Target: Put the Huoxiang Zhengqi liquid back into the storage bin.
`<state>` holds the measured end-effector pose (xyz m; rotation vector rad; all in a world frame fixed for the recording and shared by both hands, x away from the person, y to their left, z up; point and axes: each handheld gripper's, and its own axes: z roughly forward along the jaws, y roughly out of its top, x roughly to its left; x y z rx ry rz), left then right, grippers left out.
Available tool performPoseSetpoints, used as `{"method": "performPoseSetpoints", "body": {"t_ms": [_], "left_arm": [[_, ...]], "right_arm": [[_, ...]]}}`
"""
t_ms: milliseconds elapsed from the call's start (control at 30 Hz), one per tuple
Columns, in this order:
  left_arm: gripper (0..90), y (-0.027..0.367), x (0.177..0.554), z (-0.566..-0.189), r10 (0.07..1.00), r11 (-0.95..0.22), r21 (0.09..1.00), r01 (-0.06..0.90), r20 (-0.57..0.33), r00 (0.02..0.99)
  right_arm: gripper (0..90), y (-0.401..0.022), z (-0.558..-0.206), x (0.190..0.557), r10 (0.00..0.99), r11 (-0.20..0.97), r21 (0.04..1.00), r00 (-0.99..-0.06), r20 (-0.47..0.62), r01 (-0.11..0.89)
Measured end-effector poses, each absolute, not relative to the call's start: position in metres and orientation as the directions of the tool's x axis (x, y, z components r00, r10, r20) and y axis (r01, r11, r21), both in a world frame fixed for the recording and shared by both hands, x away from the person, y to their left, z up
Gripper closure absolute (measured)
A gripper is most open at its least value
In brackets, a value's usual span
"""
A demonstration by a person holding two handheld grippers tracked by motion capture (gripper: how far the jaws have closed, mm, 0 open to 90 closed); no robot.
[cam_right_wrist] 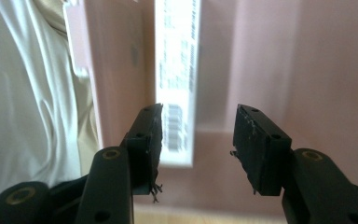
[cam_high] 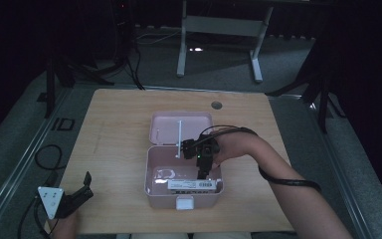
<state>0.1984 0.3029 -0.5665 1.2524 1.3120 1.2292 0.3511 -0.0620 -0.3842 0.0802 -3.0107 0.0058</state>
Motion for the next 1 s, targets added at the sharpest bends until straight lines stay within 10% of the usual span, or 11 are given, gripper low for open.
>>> {"method": "performPoseSetpoints", "body": {"t_ms": [367, 733, 1000], "left_arm": [[2.0, 0.303, 0.198, -0.567, 0.998, -0.015, 0.997, 0.081, 0.021, -0.065], [2.0, 0.303, 0.198, -0.567, 0.998, -0.018, 0.996, 0.083, 0.024, -0.066], [2.0, 0.303, 0.198, -0.567, 0.998, -0.017, 0.996, 0.082, 0.023, -0.065]], "right_arm": [[47.2, -0.117, -0.351, 0.365, 0.016, 0.998, 0.061, -0.999, 0.034, 0.018], [15.9, -0.179, -0.371, 0.387, 0.187, 0.962, 0.205, -0.982, -0.007, 0.181], [12.0, -0.209, -0.401, 0.403, 0.318, 0.883, 0.367, -0.948, -0.006, 0.294]]}}
